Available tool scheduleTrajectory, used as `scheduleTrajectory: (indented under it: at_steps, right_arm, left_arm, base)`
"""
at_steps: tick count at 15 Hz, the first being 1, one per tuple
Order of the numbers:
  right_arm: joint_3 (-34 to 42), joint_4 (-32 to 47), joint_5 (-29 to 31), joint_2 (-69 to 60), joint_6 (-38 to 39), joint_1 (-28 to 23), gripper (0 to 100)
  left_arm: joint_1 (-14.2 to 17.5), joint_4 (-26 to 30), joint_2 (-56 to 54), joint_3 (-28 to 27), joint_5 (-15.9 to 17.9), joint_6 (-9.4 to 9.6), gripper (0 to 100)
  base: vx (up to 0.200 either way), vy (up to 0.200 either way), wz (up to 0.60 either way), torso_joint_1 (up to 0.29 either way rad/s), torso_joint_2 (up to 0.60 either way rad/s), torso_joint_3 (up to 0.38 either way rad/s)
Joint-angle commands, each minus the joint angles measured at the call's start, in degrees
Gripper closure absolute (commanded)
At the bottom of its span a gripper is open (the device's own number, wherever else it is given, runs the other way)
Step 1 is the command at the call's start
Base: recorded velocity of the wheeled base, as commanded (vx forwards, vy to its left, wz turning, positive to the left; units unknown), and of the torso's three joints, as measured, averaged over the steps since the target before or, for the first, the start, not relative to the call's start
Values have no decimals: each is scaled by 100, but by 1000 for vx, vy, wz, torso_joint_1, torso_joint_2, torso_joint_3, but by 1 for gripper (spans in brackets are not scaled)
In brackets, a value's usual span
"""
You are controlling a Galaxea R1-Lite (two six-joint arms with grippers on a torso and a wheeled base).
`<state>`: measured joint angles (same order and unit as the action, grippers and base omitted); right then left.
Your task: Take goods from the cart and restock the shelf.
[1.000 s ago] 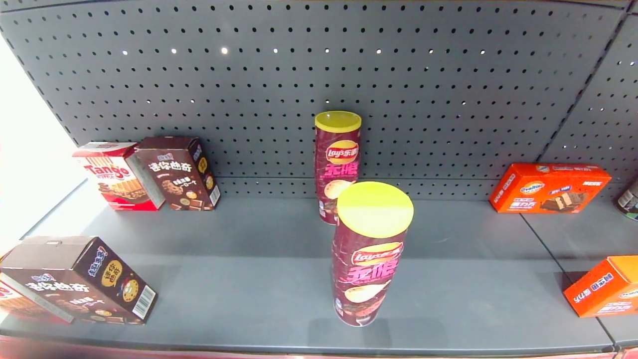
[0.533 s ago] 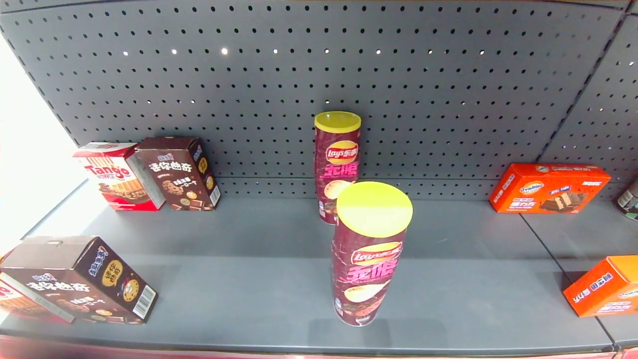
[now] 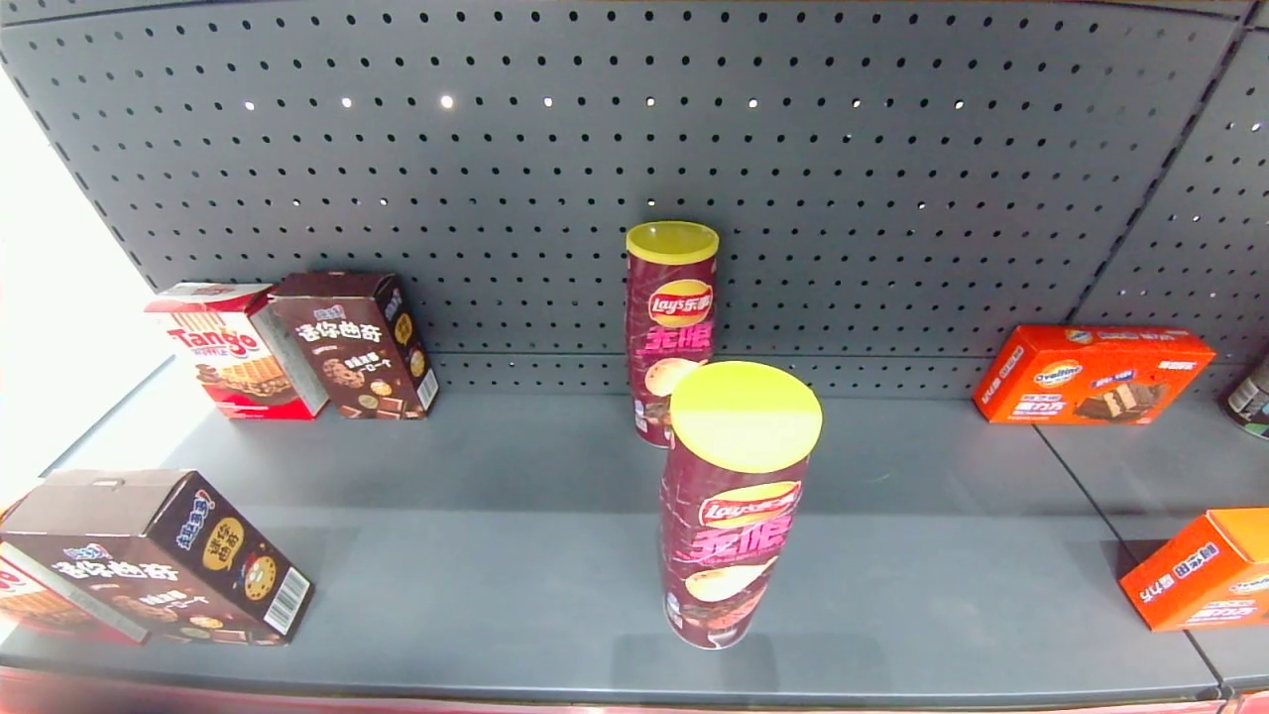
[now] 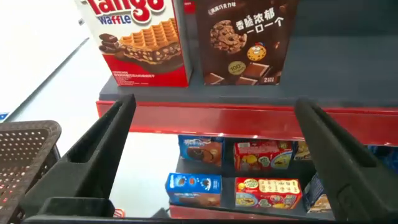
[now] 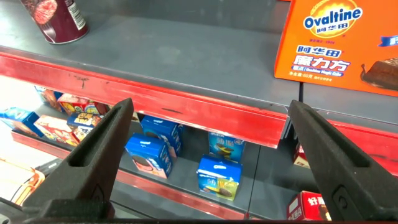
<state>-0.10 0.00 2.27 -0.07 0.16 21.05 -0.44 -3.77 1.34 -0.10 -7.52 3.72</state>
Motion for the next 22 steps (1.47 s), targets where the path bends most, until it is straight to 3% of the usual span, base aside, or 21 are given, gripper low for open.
scheduleTrajectory:
  at_steps: [1, 3, 8, 10, 11, 12, 19, 21, 22]
  right_arm:
    - [1, 0, -7, 7, 2, 4, 0]
    - [1, 0, 2, 7, 2, 4, 0]
    - [1, 0, 2, 7, 2, -5, 0]
    - [1, 0, 2, 7, 2, 4, 0]
    - [1, 0, 2, 7, 2, 4, 0]
    - [1, 0, 2, 7, 2, 4, 0]
    - [1, 0, -7, 7, 2, 4, 0]
    - [1, 0, 2, 7, 2, 4, 0]
    - [1, 0, 2, 7, 2, 4, 0]
  left_arm:
    - [18, -1, -81, 10, -4, -196, 0]
    - [18, -1, -81, 10, -4, -258, 0]
    - [18, -10, -81, 10, 84, -196, 0]
    - [35, -1, -81, 10, 761, -196, 0]
    - [35, -1, -90, 10, 1552, -205, 0]
    - [35, -1, -99, 10, 1693, -196, 0]
    - [18, 69, -108, -17, 1675, -240, 0]
    - [18, 25, -99, 1, 1684, -521, 0]
    - [18, 16, -99, 10, 1675, -539, 0]
  base:
    - [0, 0, 0, 0, 0, 0]
    - [0, 0, 0, 0, 0, 0]
    - [0, 0, 0, 0, 0, 0]
    - [0, 0, 0, 0, 0, 0]
    - [0, 0, 0, 0, 0, 0]
    - [0, 0, 0, 0, 0, 0]
    - [0, 0, 0, 0, 0, 0]
    - [0, 0, 0, 0, 0, 0]
    - [0, 0, 0, 0, 0, 0]
